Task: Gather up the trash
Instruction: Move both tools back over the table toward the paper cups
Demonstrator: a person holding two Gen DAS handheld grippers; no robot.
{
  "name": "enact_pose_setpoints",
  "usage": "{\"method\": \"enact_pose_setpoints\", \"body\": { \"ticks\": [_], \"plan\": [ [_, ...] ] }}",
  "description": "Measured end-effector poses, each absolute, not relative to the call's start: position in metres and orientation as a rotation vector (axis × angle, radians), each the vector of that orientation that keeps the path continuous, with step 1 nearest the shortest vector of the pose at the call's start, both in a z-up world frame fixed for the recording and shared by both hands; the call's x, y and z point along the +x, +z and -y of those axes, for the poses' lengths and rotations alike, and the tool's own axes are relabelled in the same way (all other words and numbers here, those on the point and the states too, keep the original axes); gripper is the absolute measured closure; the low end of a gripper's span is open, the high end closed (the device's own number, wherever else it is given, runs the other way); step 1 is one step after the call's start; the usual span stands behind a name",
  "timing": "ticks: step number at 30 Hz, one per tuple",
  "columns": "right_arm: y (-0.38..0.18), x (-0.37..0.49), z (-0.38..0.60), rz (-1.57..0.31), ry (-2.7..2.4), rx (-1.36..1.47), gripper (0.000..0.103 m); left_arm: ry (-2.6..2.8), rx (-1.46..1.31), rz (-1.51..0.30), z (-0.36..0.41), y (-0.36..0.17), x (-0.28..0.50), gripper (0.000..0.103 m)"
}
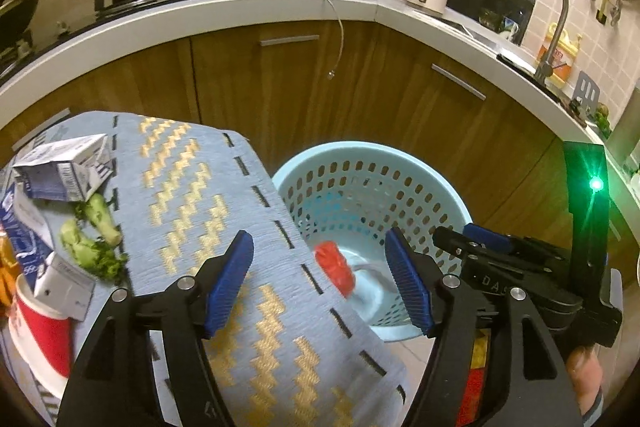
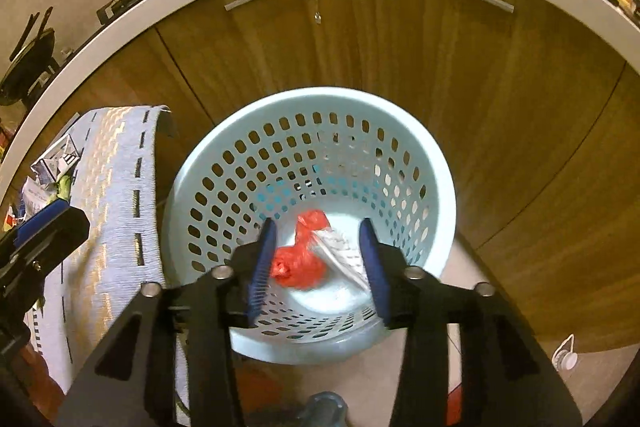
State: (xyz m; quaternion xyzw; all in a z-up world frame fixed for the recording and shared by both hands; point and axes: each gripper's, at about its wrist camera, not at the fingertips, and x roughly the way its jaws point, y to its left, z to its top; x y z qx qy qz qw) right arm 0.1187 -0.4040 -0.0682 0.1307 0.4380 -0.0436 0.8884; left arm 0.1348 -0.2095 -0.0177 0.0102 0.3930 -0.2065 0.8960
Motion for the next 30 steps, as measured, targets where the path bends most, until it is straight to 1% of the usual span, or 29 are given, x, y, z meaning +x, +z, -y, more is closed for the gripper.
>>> {"method": "enact_pose_setpoints", "body": {
  "ticks": [10, 16, 17, 24, 30],
  "plan": [
    [-0.041, 0.103, 0.381, -0.848, -0.038, 0.246, 0.062, -0.394, -0.04, -0.759, 0.17, 0.003, 0.11, 0.036],
    [-0.011, 0.093, 0.338, -0.774, 0.051, 0.189, 0.062, -0.302, -0.053, -0.682, 0.129, 0.023, 0.086, 0.036],
    [-0.006, 0.091, 0.327, -0.758, 0.069, 0.174, 0.062, -0.284, -0.055, -0.668, 0.121, 0.025, 0.081, 0.034],
    [0.014, 0.078, 0.253, -0.682, 0.2, 0.084, 0.062, -0.082, -0.146, -0.607, 0.023, 0.043, 0.055, 0.029],
    [0.008, 0.071, 0.186, -0.696, 0.295, 0.01, 0.062, 0.085, -0.226, -0.598, -0.074, 0.048, 0.04, 0.028]
  ]
}}
